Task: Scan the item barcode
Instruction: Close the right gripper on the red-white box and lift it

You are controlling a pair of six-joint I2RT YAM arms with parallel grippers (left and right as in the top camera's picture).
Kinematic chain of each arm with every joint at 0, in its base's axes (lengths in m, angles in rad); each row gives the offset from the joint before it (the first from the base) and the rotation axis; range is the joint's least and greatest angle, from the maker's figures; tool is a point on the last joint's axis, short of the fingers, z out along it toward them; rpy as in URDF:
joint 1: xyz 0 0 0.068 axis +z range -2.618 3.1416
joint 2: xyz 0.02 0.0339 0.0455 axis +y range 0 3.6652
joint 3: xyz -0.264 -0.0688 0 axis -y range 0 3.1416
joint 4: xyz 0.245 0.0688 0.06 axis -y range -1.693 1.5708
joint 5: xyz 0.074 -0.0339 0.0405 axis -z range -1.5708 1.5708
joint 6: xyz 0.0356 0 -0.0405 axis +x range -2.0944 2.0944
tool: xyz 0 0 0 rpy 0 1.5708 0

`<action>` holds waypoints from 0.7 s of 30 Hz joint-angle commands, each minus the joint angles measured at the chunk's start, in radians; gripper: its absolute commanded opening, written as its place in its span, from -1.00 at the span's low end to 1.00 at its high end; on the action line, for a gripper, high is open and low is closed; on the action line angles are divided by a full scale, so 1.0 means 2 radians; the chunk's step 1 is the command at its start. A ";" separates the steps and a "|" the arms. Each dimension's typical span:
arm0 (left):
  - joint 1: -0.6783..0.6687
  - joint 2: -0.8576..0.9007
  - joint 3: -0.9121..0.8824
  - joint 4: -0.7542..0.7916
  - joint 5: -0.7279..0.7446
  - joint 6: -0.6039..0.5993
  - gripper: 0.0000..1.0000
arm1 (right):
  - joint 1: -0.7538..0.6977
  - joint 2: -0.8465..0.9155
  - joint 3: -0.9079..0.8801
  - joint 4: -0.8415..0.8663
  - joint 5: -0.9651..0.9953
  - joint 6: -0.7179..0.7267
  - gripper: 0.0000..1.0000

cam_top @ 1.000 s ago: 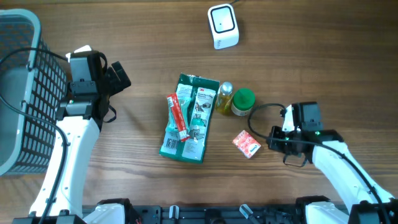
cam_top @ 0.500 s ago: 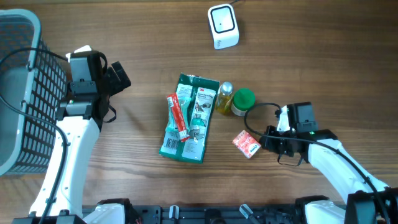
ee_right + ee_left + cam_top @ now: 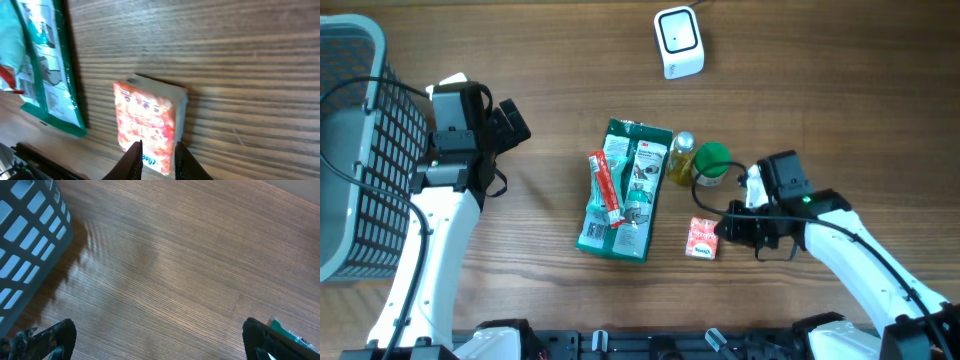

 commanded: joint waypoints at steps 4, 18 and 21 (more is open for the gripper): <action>0.002 -0.002 0.005 0.001 -0.004 0.006 1.00 | 0.022 0.000 -0.006 0.003 -0.001 -0.020 -0.50; 0.002 -0.002 0.005 0.001 -0.004 0.006 1.00 | 0.058 0.001 -0.061 0.082 0.058 0.019 -0.39; 0.002 -0.002 0.005 0.001 -0.004 0.006 1.00 | 0.058 0.001 -0.061 0.101 0.033 0.019 -0.35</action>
